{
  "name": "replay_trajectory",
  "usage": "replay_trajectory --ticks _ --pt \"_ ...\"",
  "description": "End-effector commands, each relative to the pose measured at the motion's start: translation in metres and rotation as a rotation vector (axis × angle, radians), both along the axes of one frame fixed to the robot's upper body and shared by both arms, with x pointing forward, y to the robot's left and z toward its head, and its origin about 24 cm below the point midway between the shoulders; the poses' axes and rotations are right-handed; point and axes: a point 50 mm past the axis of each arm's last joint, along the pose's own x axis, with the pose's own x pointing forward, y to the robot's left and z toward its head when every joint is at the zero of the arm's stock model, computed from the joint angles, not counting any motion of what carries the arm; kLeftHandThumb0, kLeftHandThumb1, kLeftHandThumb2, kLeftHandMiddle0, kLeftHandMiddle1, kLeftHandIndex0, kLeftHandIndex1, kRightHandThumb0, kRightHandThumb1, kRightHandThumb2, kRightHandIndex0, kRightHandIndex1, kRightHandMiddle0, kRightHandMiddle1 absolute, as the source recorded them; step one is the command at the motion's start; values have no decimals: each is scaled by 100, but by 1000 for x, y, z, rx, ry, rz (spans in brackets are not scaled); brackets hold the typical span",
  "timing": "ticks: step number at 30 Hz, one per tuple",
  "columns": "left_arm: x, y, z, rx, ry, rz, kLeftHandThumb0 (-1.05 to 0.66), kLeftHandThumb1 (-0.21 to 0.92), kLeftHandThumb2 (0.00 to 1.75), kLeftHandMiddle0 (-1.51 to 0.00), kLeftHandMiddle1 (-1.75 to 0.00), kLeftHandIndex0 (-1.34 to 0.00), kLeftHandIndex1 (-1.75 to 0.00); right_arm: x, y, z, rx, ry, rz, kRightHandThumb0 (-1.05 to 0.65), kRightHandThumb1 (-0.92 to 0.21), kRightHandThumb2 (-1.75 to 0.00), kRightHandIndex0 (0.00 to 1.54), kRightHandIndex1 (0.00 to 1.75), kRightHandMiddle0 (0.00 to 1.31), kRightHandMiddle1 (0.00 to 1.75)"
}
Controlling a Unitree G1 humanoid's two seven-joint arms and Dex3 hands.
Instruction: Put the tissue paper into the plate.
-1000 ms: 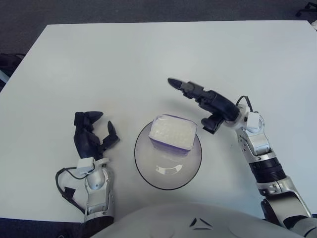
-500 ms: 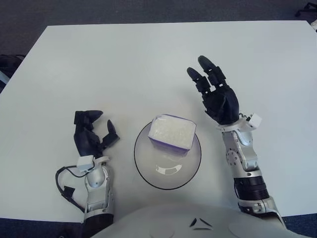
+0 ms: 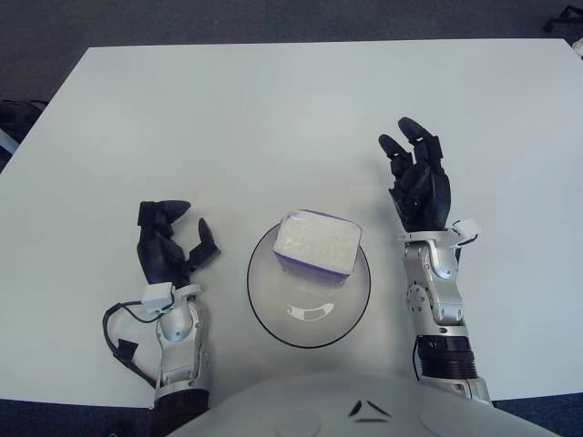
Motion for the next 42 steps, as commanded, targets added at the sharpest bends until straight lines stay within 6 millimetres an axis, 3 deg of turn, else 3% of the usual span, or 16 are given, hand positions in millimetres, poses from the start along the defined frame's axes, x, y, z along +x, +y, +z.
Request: replay_trajectory --ticks 1,11,17,21,25,42 --pt "-13 -1 -32 -35 151 -4 -1 32 124 -67 -151 -45 -175 -2 2 -10 -14 68 -43 -61 -83 -94 7 101 1 138" --pt "-12 -1 -32 -32 146 -8 -1 31 126 -68 -152 -44 -175 -5 3 -30 -90 176 -159 -60 -84 -95 29 113 24 155" --pt "-12 -2 -32 -25 148 -8 -1 31 126 -68 -152 -45 -175 -4 2 -39 -86 182 -182 -56 -85 -97 42 121 30 160" --pt "-11 -3 -32 -15 150 -8 -1 31 126 -67 -151 -46 -175 -5 3 -43 -81 188 -201 -42 -71 -88 57 124 33 172" --pt "-11 -3 -32 -14 151 -11 -1 31 126 -67 -151 -46 -175 -5 2 -49 -86 207 -217 -40 -65 -92 64 130 37 174" --pt "-10 -5 -32 2 146 -41 -1 29 128 -69 -152 -46 -175 -9 -1 -70 -101 254 -244 -42 -53 -105 76 158 44 175"
